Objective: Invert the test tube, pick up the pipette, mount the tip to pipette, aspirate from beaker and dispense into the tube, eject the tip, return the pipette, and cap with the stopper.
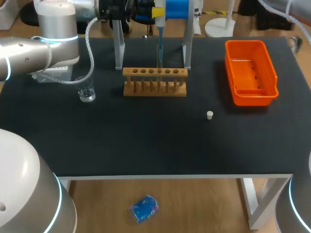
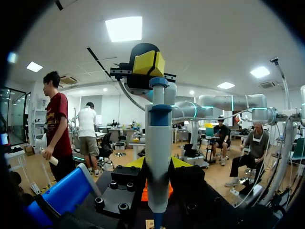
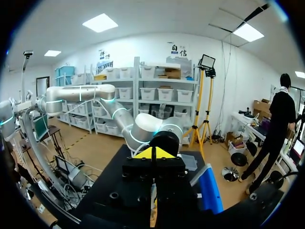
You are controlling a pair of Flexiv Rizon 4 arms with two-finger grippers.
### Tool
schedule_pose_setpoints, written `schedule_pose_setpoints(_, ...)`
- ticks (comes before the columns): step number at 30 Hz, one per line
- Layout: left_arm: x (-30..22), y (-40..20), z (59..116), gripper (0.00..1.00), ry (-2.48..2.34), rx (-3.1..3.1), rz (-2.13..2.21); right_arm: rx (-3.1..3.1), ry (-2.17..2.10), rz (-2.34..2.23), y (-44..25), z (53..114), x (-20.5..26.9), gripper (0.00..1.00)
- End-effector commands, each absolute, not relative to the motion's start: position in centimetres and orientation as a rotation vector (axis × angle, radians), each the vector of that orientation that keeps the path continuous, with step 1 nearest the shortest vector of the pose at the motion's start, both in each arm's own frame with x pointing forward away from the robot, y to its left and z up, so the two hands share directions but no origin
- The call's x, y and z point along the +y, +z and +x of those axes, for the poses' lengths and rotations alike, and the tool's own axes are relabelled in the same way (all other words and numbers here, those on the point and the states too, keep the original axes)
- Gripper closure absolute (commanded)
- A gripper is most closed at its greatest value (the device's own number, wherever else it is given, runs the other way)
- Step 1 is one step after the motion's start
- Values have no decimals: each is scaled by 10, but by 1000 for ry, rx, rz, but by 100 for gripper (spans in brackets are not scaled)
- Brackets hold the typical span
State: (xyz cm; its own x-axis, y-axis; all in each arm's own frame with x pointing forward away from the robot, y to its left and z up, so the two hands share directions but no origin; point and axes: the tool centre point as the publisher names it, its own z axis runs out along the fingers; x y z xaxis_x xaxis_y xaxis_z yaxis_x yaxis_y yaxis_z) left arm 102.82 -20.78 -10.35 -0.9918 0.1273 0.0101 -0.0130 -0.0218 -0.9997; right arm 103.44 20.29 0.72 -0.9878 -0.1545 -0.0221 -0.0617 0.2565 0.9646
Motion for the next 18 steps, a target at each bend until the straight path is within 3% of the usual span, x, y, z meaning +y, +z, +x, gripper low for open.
schedule_pose_setpoints(1, -208, -103, 1028, 100, 2174, -2128, -124, -2416, -1843, 217, 4, 1039, 204, 100)
schedule_pose_setpoints(18, -208, -103, 1028, 100, 2174, -2128, -124, -2391, -1815, 213, -6, 1044, 212, 100)
